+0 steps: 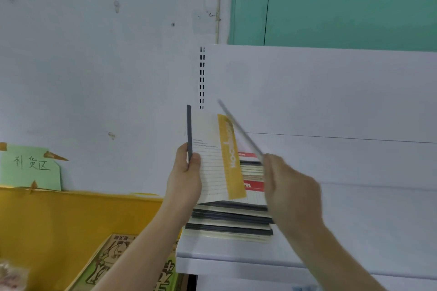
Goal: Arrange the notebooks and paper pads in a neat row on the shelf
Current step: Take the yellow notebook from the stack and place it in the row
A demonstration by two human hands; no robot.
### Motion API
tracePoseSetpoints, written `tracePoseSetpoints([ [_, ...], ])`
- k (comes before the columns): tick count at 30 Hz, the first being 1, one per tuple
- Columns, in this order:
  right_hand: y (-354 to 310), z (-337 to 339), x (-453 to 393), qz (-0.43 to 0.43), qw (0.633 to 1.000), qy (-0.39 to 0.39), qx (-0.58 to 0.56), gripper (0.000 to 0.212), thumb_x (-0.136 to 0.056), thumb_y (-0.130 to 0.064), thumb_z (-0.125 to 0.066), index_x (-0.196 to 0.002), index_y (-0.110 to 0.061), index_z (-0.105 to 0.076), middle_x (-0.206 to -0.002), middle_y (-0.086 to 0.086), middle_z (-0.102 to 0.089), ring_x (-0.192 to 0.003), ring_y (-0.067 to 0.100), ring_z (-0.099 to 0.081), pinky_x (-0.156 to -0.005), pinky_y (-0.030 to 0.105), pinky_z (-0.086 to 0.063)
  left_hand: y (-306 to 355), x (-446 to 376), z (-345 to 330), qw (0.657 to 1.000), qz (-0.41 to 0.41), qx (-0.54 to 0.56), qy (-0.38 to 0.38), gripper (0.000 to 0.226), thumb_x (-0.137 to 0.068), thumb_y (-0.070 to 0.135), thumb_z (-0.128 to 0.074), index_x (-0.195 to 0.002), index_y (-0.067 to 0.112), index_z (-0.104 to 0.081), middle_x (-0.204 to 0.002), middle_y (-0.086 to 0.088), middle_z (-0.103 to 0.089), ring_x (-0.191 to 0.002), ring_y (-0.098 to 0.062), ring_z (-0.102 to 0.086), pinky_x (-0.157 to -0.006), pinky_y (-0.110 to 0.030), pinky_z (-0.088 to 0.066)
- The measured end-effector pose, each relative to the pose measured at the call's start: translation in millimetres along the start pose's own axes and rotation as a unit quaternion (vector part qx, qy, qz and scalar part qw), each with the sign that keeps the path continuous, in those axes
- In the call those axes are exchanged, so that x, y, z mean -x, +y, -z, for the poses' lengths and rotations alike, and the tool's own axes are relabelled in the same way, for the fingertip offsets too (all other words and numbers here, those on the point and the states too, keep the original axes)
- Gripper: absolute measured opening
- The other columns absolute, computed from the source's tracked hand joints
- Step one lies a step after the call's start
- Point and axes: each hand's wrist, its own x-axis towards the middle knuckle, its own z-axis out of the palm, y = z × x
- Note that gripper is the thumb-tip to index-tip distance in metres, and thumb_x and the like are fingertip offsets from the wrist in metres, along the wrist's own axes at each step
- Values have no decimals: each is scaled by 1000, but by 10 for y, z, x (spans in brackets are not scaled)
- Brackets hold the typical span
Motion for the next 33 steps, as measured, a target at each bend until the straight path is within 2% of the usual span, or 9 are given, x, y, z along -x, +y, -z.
tracePoseSetpoints([
  [2,-246,-108,148,59,998,6,13,21,-93,-27,-44,-83,-19,-61,-63,-2,-61,-58,25,-61,-50,31,-45,48,57,-134,998,22,58,-23,20,-106,41,-36,-120,49,-48,-109,9,-70,-100,-19,-68,-87,-52,-57],
  [4,-380,-268,296,106,994,-16,16,24,-94,-22,-45,-92,-13,-67,-88,4,-70,-91,25,-67,-80,36,-51,87,113,-256,993,25,109,-35,21,-105,41,-37,-121,42,-50,-109,9,-72,-100,-16,-70,-90,-49,-57],
  [6,-403,-387,408,96,994,-43,3,33,-95,-23,-42,-109,-8,-69,-113,9,-70,-114,26,-62,-100,41,-42,115,170,-326,992,6,118,-41,20,-105,38,-41,-123,36,-51,-107,11,-73,-99,-11,-70,-90,-42,-57],
  [11,-292,-313,471,129,985,-65,-90,35,-95,-20,-43,-118,-10,-67,-131,8,-61,-129,24,-51,-102,46,-44,94,142,-287,994,-17,107,-33,23,-104,12,-47,-118,28,-56,-111,10,-72,-105,-14,-68,-94,-41,-55],
  [16,86,-46,331,-64,988,-100,-98,59,-100,-50,-35,-148,-17,-32,-158,3,-23,-146,19,-18,-115,42,-28,83,135,-261,992,-24,113,-60,18,-105,19,-47,-114,32,-55,-111,10,-70,-105,-14,-66,-91,-41,-55],
  [22,378,256,348,-169,945,-194,-204,97,-85,-56,-59,-153,-27,3,-142,-25,-19,-127,-12,-18,-103,11,-19,56,208,-619,994,-43,67,-75,13,-105,31,-43,-106,41,-52,-102,8,-67,-97,-18,-64,-85,-46,-56],
  [25,626,399,412,-177,950,-184,-178,92,-90,-43,-61,-153,-26,4,-140,-20,-24,-116,-15,-23,-91,1,-23,41,360,-916,986,-23,87,-140,14,-105,34,-43,-105,41,-56,-101,12,-70,-100,-18,-66,-91,-52,-55],
  [30,1296,763,582,-210,959,-107,-156,72,-98,-23,-49,-153,-28,-3,-133,-5,-37,-105,-4,-41,-85,17,-36,118,696,-1500,925,26,129,-358,36,-106,23,-42,-128,51,-41,-117,17,-66,-99,-14,-70,-73,-48,-61],
  [33,1828,1053,701,-226,960,-106,-129,70,-98,-24,-48,-153,-27,-5,-134,-5,-38,-100,-7,-42,-83,17,-39,198,944,-1975,906,37,106,-408,39,-105,24,-44,-130,53,-38,-117,15,-66,-95,-16,-71,-61,-50,-61],
])
